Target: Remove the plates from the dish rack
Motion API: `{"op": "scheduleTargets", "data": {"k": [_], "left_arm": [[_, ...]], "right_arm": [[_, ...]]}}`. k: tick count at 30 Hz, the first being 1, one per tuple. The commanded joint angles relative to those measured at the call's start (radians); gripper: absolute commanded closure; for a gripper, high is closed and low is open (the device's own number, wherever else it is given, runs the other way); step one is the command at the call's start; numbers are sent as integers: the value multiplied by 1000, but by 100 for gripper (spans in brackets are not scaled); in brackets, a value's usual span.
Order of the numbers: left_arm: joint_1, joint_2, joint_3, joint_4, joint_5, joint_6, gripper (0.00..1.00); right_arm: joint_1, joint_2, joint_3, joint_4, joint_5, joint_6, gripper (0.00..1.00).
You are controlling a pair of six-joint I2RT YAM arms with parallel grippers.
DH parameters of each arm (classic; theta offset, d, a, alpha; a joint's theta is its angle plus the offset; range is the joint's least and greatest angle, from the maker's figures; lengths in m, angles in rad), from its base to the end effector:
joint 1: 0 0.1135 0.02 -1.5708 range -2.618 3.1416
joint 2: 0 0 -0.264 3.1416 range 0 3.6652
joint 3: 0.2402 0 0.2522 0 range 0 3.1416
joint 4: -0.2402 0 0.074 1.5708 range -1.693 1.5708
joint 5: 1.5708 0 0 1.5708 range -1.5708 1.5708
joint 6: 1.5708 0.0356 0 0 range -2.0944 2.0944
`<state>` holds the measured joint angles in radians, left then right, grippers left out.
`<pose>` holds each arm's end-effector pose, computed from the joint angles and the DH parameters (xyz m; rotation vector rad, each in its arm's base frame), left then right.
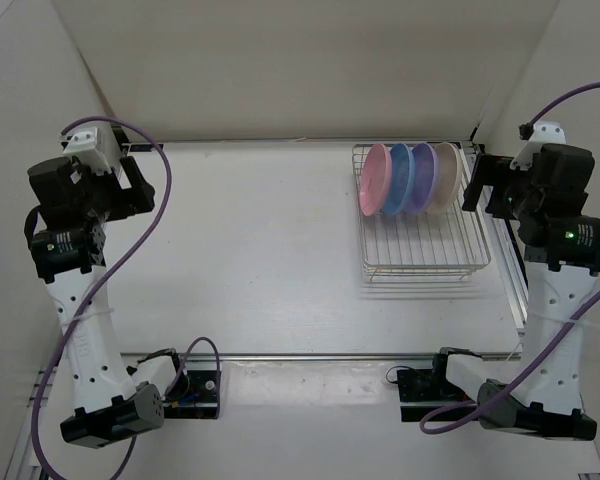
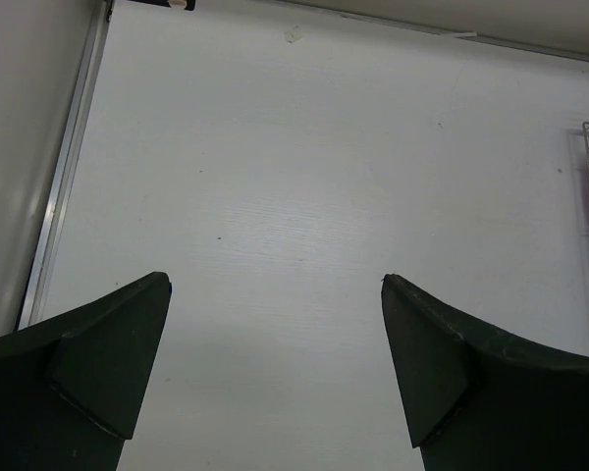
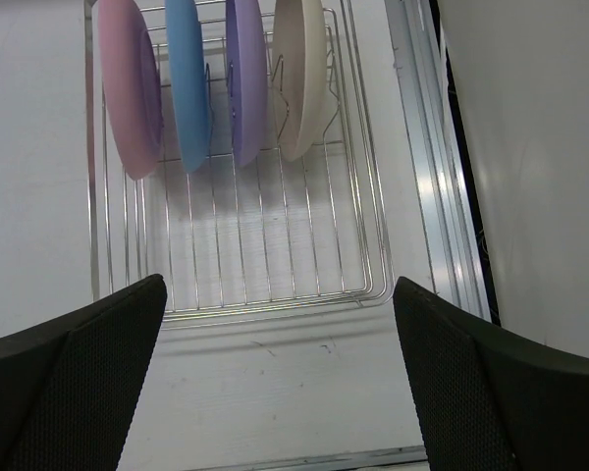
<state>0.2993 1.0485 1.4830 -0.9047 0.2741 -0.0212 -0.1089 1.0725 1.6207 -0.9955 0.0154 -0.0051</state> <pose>0.1765 0.0444 0.4508 -0.1533 2.0178 -0.1039 0.1694 -0.0191 0.4769 0.1145 2.0159 -0.0879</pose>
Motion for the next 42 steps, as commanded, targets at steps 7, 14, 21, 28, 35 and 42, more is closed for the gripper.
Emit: {"op": "scheduleTargets", "data": {"k": [7,14,21,28,35,42], "left_arm": [[4,-36,-24,12,-2,21,0],[4,-36,-69,30,-3,30,0],[4,-36,-136,61,-42,30,0],[-5,-50,-219,121,-130,18,0],[-5,-73,-231,122,-233,30,0],[-5,-82,-222,122,-276,50,0]], "right_arm": [[5,4,-24,26,-11,16,1],[87,-6,-101,76,7,-58,1],[405,150,-110,248,372,-130,1],[575,317,-32,477,485,-139,4],[604,532,67,538,547,-82,24],[604,702,125,564,653,-82,38]]}}
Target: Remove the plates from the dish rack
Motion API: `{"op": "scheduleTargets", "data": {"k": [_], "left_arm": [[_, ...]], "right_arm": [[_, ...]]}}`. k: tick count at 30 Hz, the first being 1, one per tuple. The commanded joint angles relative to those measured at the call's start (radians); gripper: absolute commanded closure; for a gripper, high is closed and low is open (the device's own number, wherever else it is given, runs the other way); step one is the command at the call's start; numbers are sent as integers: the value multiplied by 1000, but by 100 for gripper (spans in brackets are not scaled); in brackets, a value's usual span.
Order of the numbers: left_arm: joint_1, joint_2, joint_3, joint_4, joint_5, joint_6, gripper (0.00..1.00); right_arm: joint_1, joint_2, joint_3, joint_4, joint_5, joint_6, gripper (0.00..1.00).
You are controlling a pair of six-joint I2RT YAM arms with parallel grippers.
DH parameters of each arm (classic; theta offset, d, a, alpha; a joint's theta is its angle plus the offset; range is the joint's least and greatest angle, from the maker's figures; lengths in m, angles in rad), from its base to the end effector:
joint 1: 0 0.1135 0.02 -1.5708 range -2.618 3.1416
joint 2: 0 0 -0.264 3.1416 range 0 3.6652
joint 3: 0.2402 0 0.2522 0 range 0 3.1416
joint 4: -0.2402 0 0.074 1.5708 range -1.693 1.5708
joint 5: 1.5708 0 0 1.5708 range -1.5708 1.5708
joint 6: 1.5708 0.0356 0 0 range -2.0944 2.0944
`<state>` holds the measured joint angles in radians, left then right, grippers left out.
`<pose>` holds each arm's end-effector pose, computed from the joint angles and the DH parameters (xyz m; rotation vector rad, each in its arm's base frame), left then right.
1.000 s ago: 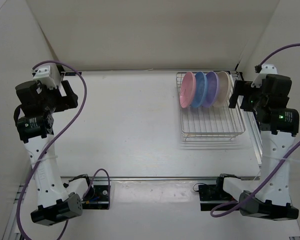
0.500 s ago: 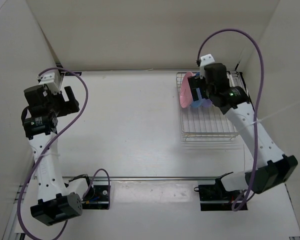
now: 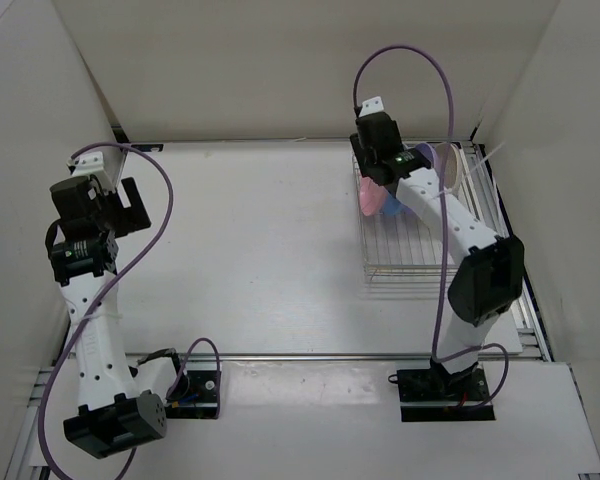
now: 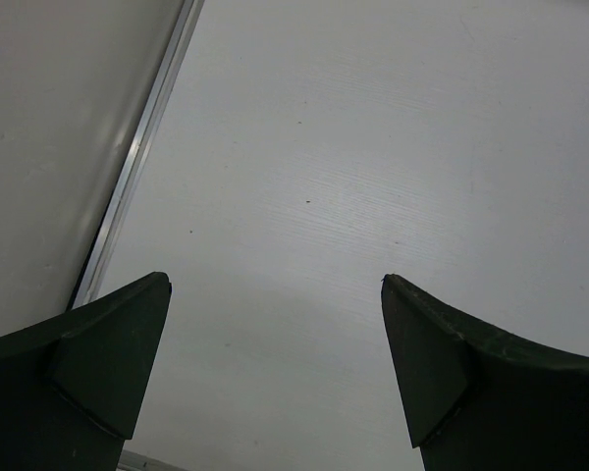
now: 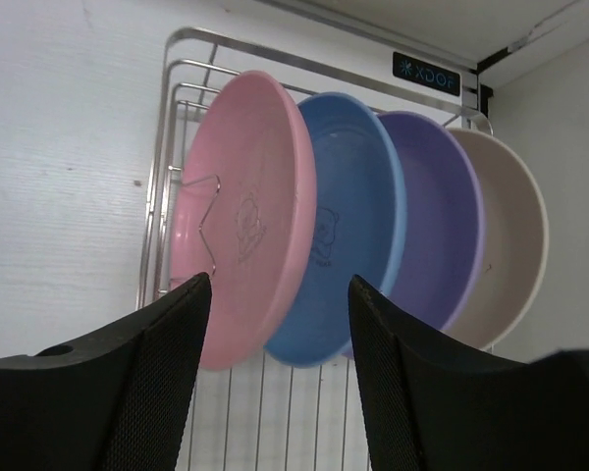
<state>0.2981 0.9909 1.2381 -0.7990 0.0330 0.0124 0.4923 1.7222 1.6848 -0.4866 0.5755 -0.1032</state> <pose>0.1834 0.0551 0.3950 -0.2832 2.1069 0.1490 0.3588 0.1705 0.3733 -0.2593 2.0053 -0.3564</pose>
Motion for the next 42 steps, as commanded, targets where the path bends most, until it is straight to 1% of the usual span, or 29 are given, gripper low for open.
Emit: {"op": "scheduleTargets", "data": {"k": [1,6,10,13,15,24,25,27,32,35,37,42], "left_arm": [[-4,-24,23,17,-35,17,0],[-4,-24,4,29,-35,17,0],[-4,-34,-34,49,-15,17,0],[6,-34,-43,58,-15,17,0],[6,-34,-43,58,-5,17,0],[44,-24,-54,80,33,17,0],[53,-15,-54,80,33,17,0],[53,-15,-63,80,42,26,0],[53,-15,-86,99,42,26,0],[53,-15,-97,100,51,26,0],[53,-15,-97,100,51,26,0],[53,-15,-106,109,51,35,0]], "right_arm": [[3,68,61,56,109,16,38],[3,134,104,65,185,-22,39],[3,157,104,74,216,-44,39],[3,183,104,83,242,-44,45],[3,195,104,83,242,-53,53],[3,249,104,83,282,-72,53],[3,260,104,83,291,-72,59],[3,260,104,92,300,-81,62],[14,269,104,102,346,-107,63],[34,269,104,124,359,-131,67],[44,269,104,125,391,-153,72],[63,278,104,157,418,-181,73]]}}
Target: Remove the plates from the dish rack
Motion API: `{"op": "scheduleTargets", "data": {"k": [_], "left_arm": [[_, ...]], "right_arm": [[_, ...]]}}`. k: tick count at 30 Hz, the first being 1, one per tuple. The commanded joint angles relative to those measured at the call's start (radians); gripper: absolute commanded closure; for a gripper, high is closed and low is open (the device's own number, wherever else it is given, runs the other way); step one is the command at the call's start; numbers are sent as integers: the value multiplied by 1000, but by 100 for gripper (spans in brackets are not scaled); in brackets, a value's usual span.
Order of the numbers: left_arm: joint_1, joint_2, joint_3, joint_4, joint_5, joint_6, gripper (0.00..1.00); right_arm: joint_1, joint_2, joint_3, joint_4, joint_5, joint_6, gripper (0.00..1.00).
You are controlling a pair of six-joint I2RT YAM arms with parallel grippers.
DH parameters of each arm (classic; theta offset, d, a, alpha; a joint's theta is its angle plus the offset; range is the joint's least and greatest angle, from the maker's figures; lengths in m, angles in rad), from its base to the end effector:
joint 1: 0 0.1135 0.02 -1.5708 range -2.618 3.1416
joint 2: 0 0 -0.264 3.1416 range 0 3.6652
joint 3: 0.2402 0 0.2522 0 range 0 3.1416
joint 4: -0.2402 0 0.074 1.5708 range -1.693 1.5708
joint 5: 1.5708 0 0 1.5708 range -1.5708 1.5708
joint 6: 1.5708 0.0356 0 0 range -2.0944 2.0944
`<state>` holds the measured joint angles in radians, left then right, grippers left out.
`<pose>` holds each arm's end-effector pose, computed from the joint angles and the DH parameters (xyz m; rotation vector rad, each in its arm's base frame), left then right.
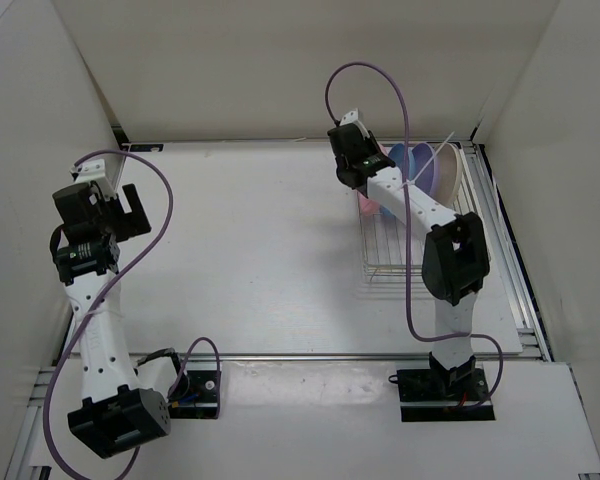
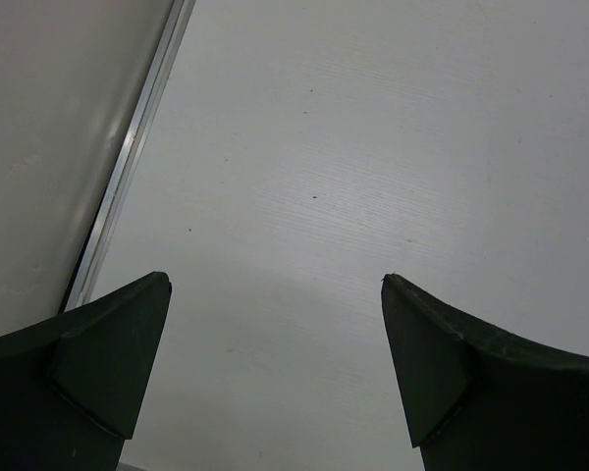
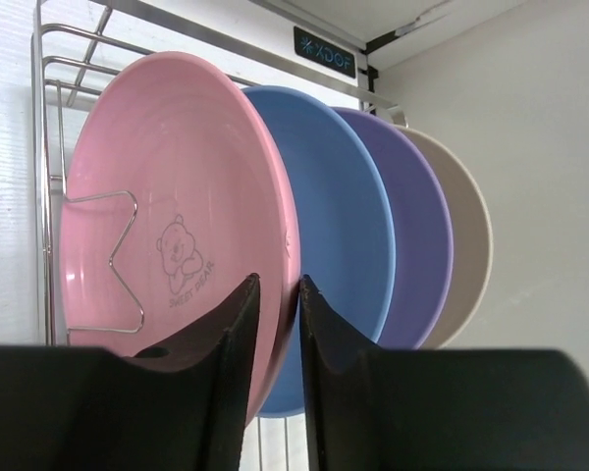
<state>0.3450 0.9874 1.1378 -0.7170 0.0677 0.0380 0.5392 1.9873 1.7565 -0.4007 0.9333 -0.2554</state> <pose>0.1892 0.0654 0.3711 -0.2878 2.1203 0.1524 0.4058 0.2095 0.3011 -0.2968 2.0043 -0.8381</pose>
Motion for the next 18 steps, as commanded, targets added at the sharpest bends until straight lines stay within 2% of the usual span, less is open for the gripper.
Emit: {"op": "scheduleTargets", "data": {"k": [1,3,6,9,15,16,18], "left_arm": [[6,-12,-6,27,17,10,0],[6,-12,-6,27,17,10,0],[6,-12,-6,27,17,10,0],[6,-12,-6,27,26,10,0],[6,-12,-6,27,26,10,0],[6,-12,-6,27,26,10,0],[6,-3,-6,27,26,10,0]], "right_arm": [[16,13,32,71,61,-42,75],[25,13,32,91,70,-58,75],[25,13,32,102,79,-77,85],[25,13,21,111,90,-88,90],[25,13,11,131,108,-108,96],[25,13,11,131,108,-108,100],[25,13,11,143,131,-133,100]]}}
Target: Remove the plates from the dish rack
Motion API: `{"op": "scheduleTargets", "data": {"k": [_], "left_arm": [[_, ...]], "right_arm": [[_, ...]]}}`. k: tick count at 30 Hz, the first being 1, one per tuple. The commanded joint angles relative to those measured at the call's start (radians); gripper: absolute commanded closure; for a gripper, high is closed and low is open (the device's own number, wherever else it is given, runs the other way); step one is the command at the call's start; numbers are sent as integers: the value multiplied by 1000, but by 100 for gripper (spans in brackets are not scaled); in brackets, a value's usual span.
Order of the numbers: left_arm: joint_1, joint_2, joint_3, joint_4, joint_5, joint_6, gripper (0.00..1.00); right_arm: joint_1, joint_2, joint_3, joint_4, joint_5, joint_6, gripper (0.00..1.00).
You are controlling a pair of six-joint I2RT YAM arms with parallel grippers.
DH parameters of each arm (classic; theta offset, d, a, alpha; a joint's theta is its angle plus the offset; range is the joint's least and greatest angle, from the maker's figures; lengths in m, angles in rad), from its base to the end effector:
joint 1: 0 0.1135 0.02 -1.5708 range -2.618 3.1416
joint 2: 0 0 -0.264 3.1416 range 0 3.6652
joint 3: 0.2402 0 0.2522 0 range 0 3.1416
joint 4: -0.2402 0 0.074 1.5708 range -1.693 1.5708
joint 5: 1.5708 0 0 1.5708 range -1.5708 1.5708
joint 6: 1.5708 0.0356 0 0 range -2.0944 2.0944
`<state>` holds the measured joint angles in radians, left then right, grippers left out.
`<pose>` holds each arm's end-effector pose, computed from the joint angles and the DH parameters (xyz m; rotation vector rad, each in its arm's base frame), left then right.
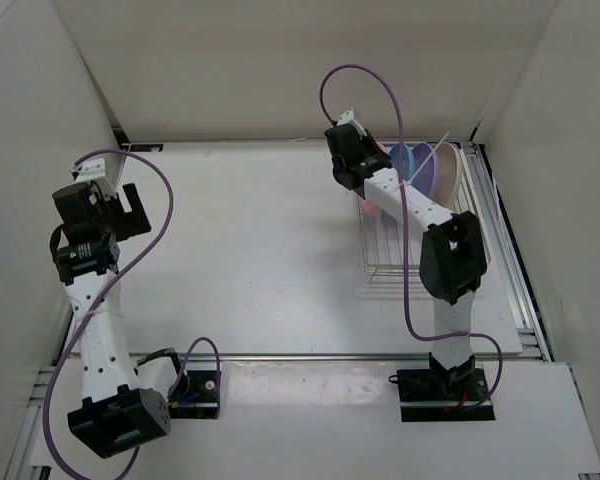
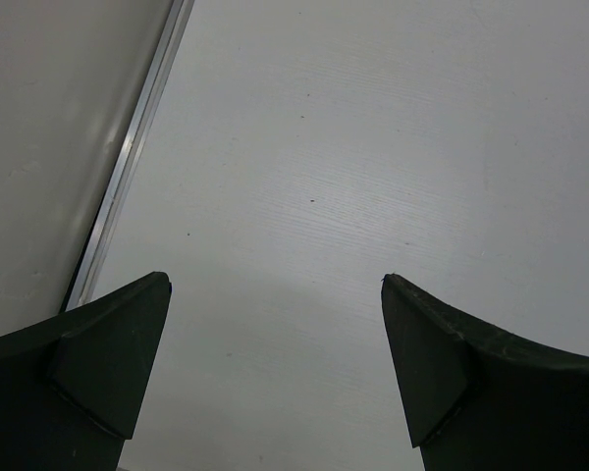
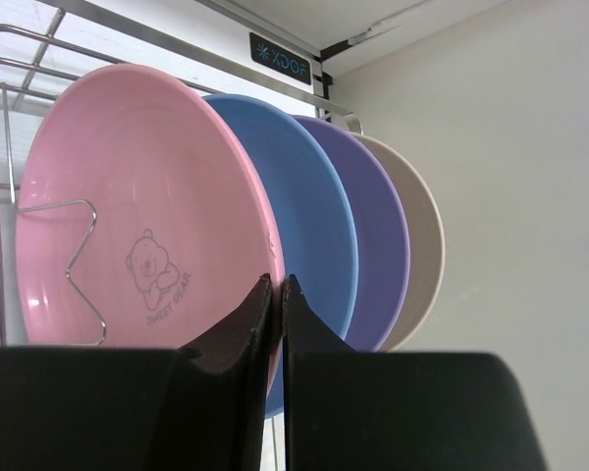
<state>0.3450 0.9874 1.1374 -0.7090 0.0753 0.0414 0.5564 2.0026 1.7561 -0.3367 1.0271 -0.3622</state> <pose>0.1897 0.0653 0.3717 -0.2783 2.1133 0.1479 0.4066 0.2170 0.3008 -0.3242 1.9526 -0.9644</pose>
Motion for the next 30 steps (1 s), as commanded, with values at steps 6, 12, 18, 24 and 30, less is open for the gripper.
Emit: {"op": "scheduleTargets", "data": {"k": [6,12,18,24,30], "left_arm": [[6,-3,-14,19,18,6,0],[6,7,-14,19,27,6,0],[6,16,-14,28,61,17,0],[6,37,-5,40,90,6,0],[6,68,-16,84,115,15,6]], "right_arm": [[8,-2,20,116,76,-105,100],[8,-31,20,180,106,-216,100],[8,-91,40,275,137,-366,100],[8,-149,-35,442,149,-527,100],[8,-223,-75,585,159,-617,100]]}}
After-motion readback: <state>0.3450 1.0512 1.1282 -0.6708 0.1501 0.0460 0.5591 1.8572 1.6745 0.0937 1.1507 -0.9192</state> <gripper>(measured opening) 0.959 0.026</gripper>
